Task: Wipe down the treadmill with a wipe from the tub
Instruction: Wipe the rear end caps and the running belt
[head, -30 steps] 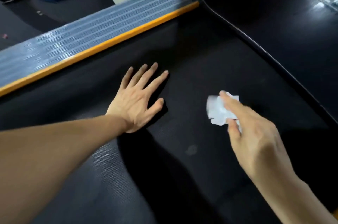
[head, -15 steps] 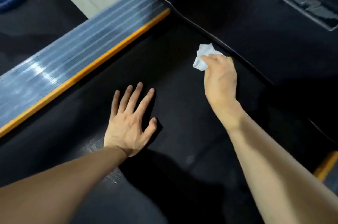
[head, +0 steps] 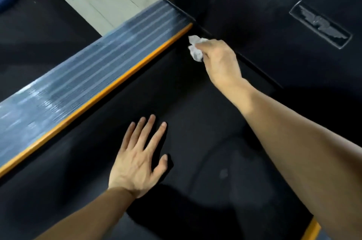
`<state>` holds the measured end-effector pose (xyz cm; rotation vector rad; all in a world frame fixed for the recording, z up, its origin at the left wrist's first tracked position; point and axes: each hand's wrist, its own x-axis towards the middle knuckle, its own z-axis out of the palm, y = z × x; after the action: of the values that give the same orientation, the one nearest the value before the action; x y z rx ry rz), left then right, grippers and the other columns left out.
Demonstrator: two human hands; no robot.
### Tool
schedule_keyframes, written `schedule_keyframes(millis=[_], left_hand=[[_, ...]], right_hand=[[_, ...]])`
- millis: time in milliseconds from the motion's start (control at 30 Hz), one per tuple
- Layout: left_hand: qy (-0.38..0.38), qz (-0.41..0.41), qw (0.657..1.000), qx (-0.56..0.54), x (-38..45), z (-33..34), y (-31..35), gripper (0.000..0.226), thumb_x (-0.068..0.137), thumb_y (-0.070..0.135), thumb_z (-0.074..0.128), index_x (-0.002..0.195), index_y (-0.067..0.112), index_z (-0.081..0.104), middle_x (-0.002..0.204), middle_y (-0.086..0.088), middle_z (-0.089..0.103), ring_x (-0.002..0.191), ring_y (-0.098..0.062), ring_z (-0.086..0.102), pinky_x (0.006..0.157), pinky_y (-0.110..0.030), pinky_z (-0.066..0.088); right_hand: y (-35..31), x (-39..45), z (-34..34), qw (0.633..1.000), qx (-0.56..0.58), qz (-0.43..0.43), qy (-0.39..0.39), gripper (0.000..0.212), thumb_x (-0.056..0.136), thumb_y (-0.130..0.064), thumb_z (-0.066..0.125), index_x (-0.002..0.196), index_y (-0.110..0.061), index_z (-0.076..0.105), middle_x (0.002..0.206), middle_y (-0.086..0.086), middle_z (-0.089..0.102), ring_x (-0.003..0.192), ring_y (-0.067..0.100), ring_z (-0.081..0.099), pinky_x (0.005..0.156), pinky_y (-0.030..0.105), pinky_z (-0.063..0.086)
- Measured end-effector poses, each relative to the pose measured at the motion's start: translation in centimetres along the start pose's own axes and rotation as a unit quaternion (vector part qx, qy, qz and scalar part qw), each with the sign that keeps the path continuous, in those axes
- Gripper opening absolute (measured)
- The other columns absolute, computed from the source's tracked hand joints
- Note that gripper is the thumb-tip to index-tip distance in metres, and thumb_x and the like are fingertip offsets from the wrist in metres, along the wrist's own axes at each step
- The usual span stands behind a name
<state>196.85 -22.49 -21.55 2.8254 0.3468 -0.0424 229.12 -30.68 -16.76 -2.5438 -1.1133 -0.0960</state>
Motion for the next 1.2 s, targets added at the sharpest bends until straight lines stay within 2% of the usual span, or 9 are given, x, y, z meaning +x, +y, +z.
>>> schedule_keyframes(millis=[200, 300, 400, 600, 700, 800, 900, 1033, 1200], left_hand=[[-0.022, -0.012, 1.0, 0.01, -0.4, -0.1, 0.1, 0.077, 0.096, 0.056, 0.038, 0.163, 0.024, 0.017, 0.171, -0.008, 0.01, 0.158, -0.027, 0.005, 0.127, -0.05, 0.01], [-0.03, -0.012, 0.999, 0.018, -0.1, -0.2, 0.3, 0.077, 0.097, 0.056, 0.038, 0.163, 0.024, 0.016, 0.171, -0.008, 0.009, 0.158, -0.026, 0.003, 0.128, -0.049, 0.009], [-0.037, -0.017, 0.999, 0.022, 0.0, -0.3, 0.3, 0.077, 0.097, 0.056, 0.037, 0.164, 0.026, 0.014, 0.171, -0.008, 0.007, 0.158, -0.026, 0.002, 0.127, -0.05, 0.01], [-0.034, -0.017, 0.999, 0.025, -0.2, -0.2, 0.2, 0.077, 0.097, 0.056, 0.038, 0.164, 0.025, 0.013, 0.171, -0.007, 0.005, 0.158, -0.026, 0.0, 0.128, -0.049, 0.006], [-0.033, -0.018, 0.999, 0.026, -0.1, -0.2, 0.3, 0.078, 0.096, 0.056, 0.039, 0.164, 0.026, 0.013, 0.171, -0.007, 0.006, 0.158, -0.025, 0.001, 0.128, -0.048, 0.007], [-0.037, -0.02, 0.999, 0.03, 0.0, -0.2, 0.4, 0.078, 0.096, 0.057, 0.037, 0.164, 0.027, 0.012, 0.171, -0.007, 0.006, 0.158, -0.025, 0.0, 0.128, -0.049, 0.008], [-0.03, -0.019, 0.999, 0.029, 0.0, -0.1, 0.3, 0.077, 0.096, 0.058, 0.036, 0.164, 0.027, 0.013, 0.171, -0.007, 0.008, 0.158, -0.025, 0.001, 0.127, -0.05, 0.01], [-0.018, -0.018, 0.999, 0.028, -0.2, 0.0, 0.3, 0.077, 0.097, 0.058, 0.036, 0.163, 0.027, 0.015, 0.171, -0.006, 0.008, 0.158, -0.025, 0.003, 0.128, -0.049, 0.008], [-0.011, -0.022, 0.999, 0.025, -0.2, 0.0, 0.4, 0.077, 0.096, 0.058, 0.036, 0.163, 0.027, 0.017, 0.171, -0.007, 0.011, 0.158, -0.026, 0.004, 0.128, -0.049, 0.008]], right_hand=[[-4.0, 0.7, 3.4, 0.991, 0.087, 0.096, 0.041, 0.029, 0.087, -0.021, 0.05, 0.096, -0.009, 0.075, 0.109, 0.007, 0.072, 0.099, 0.025, 0.068, 0.086, 0.04, 0.053], [-8.5, -3.3, 5.2, 0.975, 0.189, -0.098, 0.058, 0.018, 0.082, 0.003, 0.062, 0.092, -0.002, 0.077, 0.109, 0.015, 0.074, 0.097, 0.031, 0.071, 0.091, 0.044, 0.057], [-7.2, -4.0, 3.5, 0.958, 0.171, -0.228, -0.039, 0.023, 0.086, 0.0, 0.058, 0.1, -0.004, 0.077, 0.112, 0.011, 0.074, 0.105, 0.016, 0.061, 0.1, 0.015, 0.041], [2.4, -0.1, 0.5, 0.997, 0.016, 0.057, 0.052, 0.034, 0.088, 0.01, 0.053, 0.109, -0.006, 0.073, 0.1, 0.016, 0.072, 0.093, 0.032, 0.064, 0.086, 0.042, 0.055], [-1.2, -2.0, 1.4, 0.979, 0.152, 0.126, 0.049, 0.027, 0.091, -0.002, 0.054, 0.101, -0.012, 0.077, 0.104, 0.006, 0.075, 0.1, 0.018, 0.065, 0.096, 0.038, 0.048], [-6.3, -6.7, 3.6, 0.968, 0.238, -0.063, 0.048, 0.026, 0.092, 0.0, 0.058, 0.101, -0.014, 0.078, 0.11, 0.004, 0.073, 0.115, 0.022, 0.06, 0.111, 0.043, 0.042], [-4.8, -8.8, 2.5, 0.964, 0.148, -0.219, 0.01, 0.03, 0.092, -0.002, 0.064, 0.118, -0.013, 0.073, 0.125, 0.002, 0.069, 0.12, 0.019, 0.061, 0.107, 0.02, 0.041], [3.1, -4.5, -1.2, 0.998, -0.014, -0.023, 0.059, 0.012, 0.091, -0.025, 0.061, 0.091, -0.021, 0.073, 0.089, 0.002, 0.069, 0.091, 0.026, 0.065, 0.081, 0.026, 0.051], [0.0, -6.9, -0.6, 0.992, 0.036, 0.084, 0.087, 0.024, 0.09, 0.001, 0.054, 0.092, -0.014, 0.074, 0.093, 0.007, 0.071, 0.085, 0.023, 0.064, 0.08, 0.027, 0.047]])
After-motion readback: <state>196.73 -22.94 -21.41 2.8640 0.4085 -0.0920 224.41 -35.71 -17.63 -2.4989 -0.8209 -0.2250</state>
